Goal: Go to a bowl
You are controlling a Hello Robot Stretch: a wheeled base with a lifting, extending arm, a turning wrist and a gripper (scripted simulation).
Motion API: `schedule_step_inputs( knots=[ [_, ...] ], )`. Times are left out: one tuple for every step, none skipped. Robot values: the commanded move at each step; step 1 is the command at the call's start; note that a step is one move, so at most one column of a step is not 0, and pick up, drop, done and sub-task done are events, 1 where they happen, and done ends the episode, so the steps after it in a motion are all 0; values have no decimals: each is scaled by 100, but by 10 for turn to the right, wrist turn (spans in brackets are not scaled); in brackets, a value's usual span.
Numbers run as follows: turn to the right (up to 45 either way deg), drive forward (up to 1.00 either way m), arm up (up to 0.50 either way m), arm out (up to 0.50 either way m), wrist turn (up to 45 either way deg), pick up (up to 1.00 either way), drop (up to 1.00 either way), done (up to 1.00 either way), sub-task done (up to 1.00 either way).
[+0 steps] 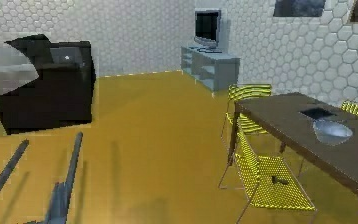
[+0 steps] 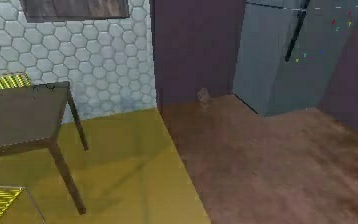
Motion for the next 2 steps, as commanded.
schedule_step_inputs(
  knots=[
    [0,90,0,0,0,0,0,0,0],
    [0,60,0,0,0,0,0,0,0]
  ],
)
